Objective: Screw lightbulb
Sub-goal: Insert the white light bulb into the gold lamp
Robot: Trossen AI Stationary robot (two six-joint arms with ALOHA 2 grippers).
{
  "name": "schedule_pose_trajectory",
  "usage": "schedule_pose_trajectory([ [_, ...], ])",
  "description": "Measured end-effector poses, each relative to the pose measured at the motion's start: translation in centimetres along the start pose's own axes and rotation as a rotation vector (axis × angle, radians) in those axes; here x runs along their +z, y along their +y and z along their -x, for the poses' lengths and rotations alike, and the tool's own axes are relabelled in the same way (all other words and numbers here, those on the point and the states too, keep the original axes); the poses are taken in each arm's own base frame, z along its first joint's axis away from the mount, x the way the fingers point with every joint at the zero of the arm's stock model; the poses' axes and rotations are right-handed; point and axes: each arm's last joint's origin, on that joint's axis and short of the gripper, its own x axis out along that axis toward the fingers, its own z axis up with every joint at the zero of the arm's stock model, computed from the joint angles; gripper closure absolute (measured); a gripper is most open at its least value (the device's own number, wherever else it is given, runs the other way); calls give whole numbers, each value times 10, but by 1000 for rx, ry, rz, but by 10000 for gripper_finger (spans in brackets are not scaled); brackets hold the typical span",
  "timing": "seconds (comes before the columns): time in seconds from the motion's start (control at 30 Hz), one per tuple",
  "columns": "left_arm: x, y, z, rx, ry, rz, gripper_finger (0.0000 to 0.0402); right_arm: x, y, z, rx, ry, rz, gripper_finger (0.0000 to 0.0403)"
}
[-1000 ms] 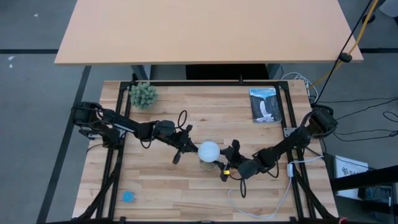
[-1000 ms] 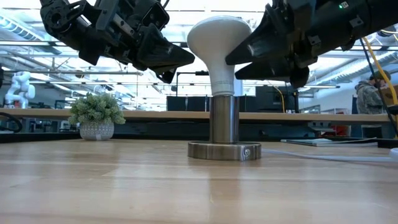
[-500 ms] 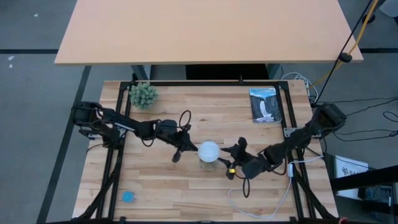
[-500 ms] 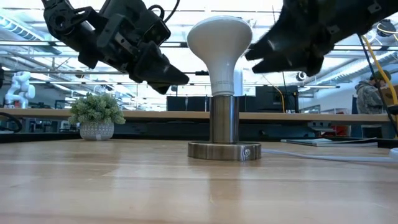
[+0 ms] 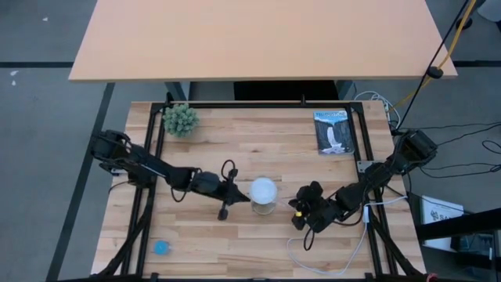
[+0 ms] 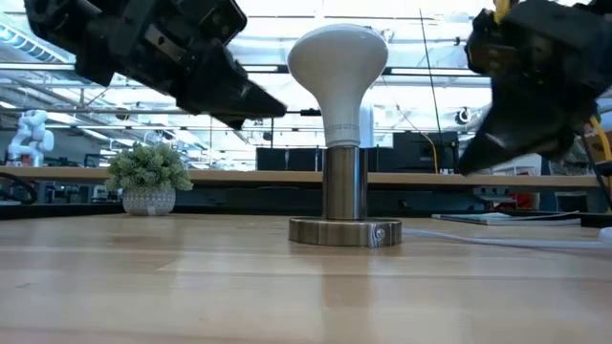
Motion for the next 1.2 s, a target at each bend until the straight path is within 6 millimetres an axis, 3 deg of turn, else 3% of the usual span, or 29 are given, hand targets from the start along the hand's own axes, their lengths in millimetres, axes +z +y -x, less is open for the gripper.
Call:
schedule_pose_trajectory([
  [0.13, -5, -6, -13, -13, -85, 3, 402, 5, 6, 0, 46, -58, -13, 366],
  [0.3, -21, -8, -26, -29, -82, 47, 402, 8, 11, -2, 70, -124, -51, 384],
  [0.43, -18, -7, -25, -31, -106, 49, 402, 8, 19, -11, 82, -227, -36, 400],
  [0.77, -16, 4, -25, -21, -128, 58, 402, 22, 12, -31, 39, -256, 16, 402],
  [1.2, -13, 8, -25, -31, -150, 61, 402, 38, 11, -37, 64, -296, 75, 403],
])
